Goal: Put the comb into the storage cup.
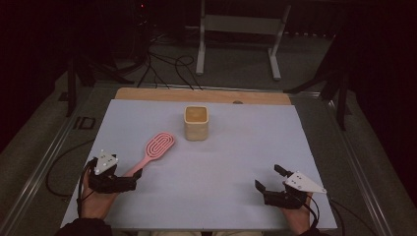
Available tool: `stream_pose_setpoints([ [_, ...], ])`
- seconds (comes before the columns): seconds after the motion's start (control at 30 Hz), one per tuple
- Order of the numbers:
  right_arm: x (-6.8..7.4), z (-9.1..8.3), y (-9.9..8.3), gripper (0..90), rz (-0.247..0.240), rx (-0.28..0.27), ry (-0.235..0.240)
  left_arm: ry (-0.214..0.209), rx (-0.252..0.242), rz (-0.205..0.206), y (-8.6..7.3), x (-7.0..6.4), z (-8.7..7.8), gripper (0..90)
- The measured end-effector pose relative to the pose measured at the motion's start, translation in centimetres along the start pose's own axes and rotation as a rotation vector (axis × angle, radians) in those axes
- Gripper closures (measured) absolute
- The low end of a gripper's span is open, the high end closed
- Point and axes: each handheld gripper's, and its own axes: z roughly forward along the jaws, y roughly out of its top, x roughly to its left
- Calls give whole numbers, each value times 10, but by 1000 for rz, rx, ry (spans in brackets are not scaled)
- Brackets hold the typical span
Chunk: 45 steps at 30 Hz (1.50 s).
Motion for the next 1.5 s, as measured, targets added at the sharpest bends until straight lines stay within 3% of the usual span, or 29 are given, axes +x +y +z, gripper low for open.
stream_pose_setpoints([
  [0.1, -1, -1, 0, 87, 1, 0, -5, -9, 10, -2, 7, 3, 2, 0],
  [0.3, 0, -2, 0, 87, 8, -1, -6, -10, 78, 60, 19, 1, 11, 0],
  [0.67, 0, -3, 0, 90, 5, -3, -10, -13, 183, 133, 34, -3, 30, 0],
  [1.5, 0, -3, -1, 88, 4, -4, -21, -12, 378, 199, 44, -5, 76, 0],
])
